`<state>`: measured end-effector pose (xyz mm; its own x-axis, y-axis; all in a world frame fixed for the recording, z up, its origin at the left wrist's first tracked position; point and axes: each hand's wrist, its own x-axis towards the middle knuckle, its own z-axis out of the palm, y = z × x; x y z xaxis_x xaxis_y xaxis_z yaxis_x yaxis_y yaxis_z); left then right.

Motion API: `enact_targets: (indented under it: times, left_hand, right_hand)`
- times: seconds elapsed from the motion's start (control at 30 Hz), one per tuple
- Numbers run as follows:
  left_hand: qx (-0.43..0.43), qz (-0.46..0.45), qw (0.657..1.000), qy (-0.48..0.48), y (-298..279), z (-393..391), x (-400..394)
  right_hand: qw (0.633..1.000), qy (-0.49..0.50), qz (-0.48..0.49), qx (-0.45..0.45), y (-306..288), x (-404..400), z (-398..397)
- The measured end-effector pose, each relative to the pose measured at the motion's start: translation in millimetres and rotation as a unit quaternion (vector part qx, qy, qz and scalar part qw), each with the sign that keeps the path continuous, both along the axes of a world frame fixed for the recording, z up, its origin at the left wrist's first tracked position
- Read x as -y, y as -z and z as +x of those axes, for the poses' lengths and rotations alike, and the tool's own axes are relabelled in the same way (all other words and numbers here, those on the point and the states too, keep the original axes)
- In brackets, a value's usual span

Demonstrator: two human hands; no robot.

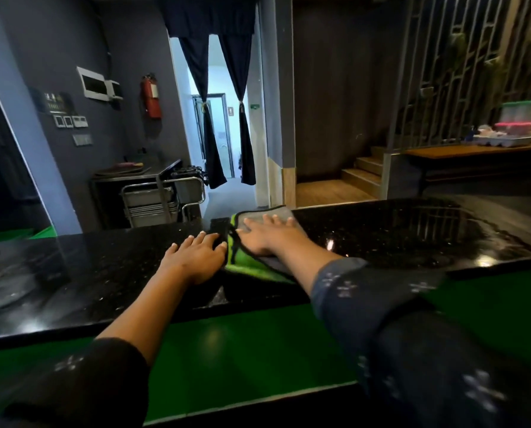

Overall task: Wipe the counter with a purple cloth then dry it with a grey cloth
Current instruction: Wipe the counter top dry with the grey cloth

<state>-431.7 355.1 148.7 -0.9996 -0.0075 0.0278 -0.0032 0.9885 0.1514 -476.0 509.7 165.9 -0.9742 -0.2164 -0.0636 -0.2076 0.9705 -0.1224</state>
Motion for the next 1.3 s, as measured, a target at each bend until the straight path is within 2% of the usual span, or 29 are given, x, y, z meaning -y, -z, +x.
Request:
enact_targets:
  times: [0.1,0.2,0.33,0.43,0.5,0.63,0.77,0.93,1.17,1.23,1.3]
  left_hand:
    - [-0.006,-0.013,1.000,0.011,-1.6,-1.9,1.7]
    - [-0.007,0.006,1.000,0.006,-3.2,0.7,0.6]
    - [0.002,0.007,1.000,-0.003,-2.9,1.0,-1.1]
    - [0.005,0.013,1.000,-0.010,-5.6,-0.5,-4.8]
    - [0.008,0.016,1.000,-0.018,-6.2,2.4,-5.6]
    - [0.009,0.013,1.000,-0.023,-9.8,10.3,-4.7]
    - [0.021,0.009,1.000,-0.016,-8.9,12.9,-2.5]
    - [0.020,-0.016,1.000,-0.006,-1.3,6.7,-2.4]
    - [0.015,-0.010,1.000,-0.008,-2.5,-2.6,0.4]
    - [0.014,-0.006,1.000,-0.008,-6.7,0.1,-1.1]
    - [0.011,-0.005,1.000,-0.011,-9.6,3.8,-0.9]
  right_hand:
    - [0.999,-0.035,-0.008,-0.006,-1.0,15.0,-25.3]
    - [0.999,-0.043,-0.011,-0.014,-0.5,-19.1,-48.1]
    - [0.996,0.087,-0.007,0.009,0.6,-108.2,-79.9]
    - [0.990,0.140,0.024,0.010,-2.1,-124.5,-80.9]
    - [0.995,0.102,0.020,-0.007,-1.2,-92.1,-65.9]
    - [0.998,-0.065,-0.002,-0.019,3.5,-21.7,1.4]
    - [0.992,-0.122,-0.002,-0.001,3.9,-35.8,56.9]
    - [0.995,-0.099,-0.008,0.000,7.7,-80.2,50.3]
    - [0.999,-0.007,0.035,0.005,7.9,-28.1,-39.1]
    - [1.000,-0.001,0.027,0.009,2.0,-21.3,-29.4]
    - [0.999,-0.052,0.003,0.005,-2.3,-25.7,4.0]
